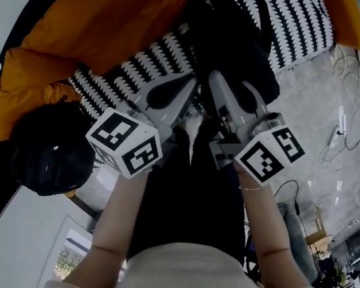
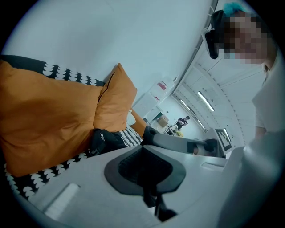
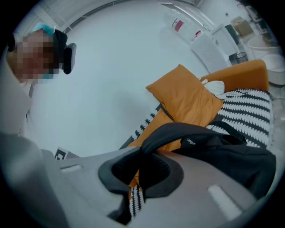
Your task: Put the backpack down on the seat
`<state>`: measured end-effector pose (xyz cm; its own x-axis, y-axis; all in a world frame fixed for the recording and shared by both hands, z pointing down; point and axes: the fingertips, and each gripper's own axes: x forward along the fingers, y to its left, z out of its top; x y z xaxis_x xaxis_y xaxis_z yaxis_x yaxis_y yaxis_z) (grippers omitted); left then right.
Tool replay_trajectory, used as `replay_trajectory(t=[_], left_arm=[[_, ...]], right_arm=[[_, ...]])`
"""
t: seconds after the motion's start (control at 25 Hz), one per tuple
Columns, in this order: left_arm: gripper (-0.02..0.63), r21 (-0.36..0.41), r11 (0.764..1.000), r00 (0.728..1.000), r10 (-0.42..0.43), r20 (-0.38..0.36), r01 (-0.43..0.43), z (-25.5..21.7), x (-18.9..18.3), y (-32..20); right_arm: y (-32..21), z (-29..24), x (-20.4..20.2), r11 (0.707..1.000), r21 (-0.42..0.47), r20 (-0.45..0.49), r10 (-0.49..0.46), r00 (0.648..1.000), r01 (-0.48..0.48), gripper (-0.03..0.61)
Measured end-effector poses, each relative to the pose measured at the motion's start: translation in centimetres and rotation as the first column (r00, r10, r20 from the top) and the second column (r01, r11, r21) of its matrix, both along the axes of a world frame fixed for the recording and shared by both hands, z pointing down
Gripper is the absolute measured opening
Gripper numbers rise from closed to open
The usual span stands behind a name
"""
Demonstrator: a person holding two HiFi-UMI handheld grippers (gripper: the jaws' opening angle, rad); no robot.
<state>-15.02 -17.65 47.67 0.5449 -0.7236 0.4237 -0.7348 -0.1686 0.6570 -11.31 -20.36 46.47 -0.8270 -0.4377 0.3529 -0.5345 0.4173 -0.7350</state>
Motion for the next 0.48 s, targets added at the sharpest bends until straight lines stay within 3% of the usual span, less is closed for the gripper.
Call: replay_trajectory(t=[0.2, 0.48], left_arm=[[0.008, -0.045, 0.999, 1.000, 0.007, 0.011, -0.006, 2.8, -0.3, 1.1], [0.008, -0.109, 0.994, 0.999, 0.033, 0.021, -0.031, 5.4, 0.7, 2.4]], right_arm=[[1.9, 3.6, -1.0, 0.996, 0.021, -0.093, -0.087, 0.992, 0.089, 0.032], [4.1, 8.0, 0.2, 0.991, -0.062, -0.182, -0.127, 0.975, 0.118, 0.061]])
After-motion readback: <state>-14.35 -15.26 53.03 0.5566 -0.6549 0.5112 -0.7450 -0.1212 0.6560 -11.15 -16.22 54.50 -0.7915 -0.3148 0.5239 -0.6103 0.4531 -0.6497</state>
